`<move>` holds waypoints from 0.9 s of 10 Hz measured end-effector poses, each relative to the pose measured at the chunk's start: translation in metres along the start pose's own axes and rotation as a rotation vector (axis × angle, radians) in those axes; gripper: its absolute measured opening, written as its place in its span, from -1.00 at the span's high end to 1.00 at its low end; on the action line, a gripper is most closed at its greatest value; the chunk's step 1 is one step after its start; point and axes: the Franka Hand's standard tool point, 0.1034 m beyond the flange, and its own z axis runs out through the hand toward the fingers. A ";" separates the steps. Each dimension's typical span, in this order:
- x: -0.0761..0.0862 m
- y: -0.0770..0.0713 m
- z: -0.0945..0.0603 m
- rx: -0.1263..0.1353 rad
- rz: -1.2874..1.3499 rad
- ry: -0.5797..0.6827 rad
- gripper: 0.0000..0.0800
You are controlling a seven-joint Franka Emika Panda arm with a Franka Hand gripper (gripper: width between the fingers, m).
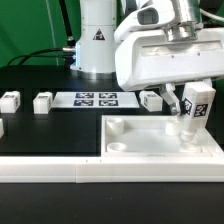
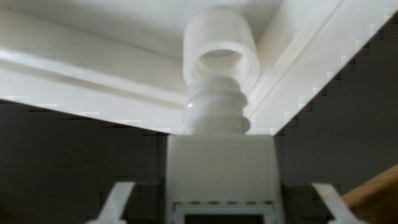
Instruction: Assemble square table
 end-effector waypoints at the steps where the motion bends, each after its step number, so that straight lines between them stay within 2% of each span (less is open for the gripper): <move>1: -0.002 0.000 0.003 0.002 0.002 -0.004 0.28; 3: -0.009 -0.004 0.012 0.006 0.004 -0.008 0.28; 9: -0.015 -0.006 0.020 0.005 0.007 0.003 0.28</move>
Offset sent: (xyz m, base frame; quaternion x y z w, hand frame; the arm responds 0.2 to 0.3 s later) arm 0.0044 0.0085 -0.0154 0.0019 0.0215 0.0118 0.9997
